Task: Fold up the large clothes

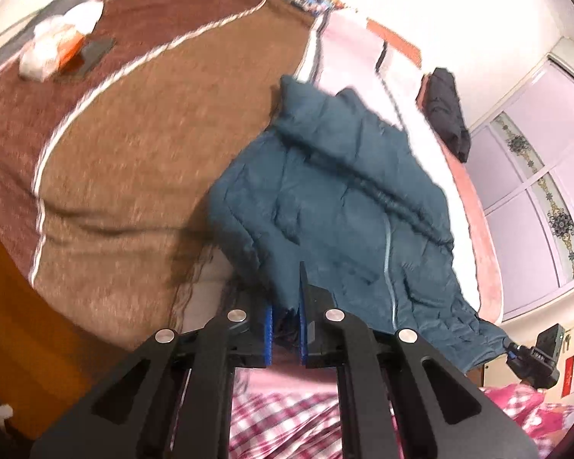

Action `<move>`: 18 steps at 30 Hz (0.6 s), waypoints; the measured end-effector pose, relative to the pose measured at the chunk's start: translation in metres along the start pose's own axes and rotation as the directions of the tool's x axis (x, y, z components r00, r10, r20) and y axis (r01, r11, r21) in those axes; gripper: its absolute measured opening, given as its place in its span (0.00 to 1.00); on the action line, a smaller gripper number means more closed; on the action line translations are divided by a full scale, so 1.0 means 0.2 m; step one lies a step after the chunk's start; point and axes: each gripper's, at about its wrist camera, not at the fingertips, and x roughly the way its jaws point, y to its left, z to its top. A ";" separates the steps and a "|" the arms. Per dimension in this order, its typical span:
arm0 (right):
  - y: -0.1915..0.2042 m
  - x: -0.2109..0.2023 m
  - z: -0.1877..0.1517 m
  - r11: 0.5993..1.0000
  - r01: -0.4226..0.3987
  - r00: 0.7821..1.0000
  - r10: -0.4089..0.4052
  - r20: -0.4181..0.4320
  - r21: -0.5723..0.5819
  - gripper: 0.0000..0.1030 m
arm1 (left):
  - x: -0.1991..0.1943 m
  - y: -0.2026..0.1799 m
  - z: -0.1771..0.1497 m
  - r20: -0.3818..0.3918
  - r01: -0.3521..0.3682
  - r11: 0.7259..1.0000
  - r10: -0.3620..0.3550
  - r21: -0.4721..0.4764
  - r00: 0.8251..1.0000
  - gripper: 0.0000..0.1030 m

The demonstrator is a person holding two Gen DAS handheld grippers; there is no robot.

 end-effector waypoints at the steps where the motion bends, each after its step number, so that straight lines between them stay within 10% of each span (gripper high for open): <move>1: 0.03 -0.01 0.04 1.000 -0.003 1.000 0.004 0.017 -0.013 0.14 | -0.01 -0.02 0.03 0.011 0.002 1.000 -0.002 0.007 1.000 0.09; 18: 0.50 0.26 1.34 0.994 0.056 0.976 -0.035 0.215 -0.095 0.13 | 0.18 -0.51 1.17 0.188 0.046 0.991 -0.070 0.127 0.980 0.09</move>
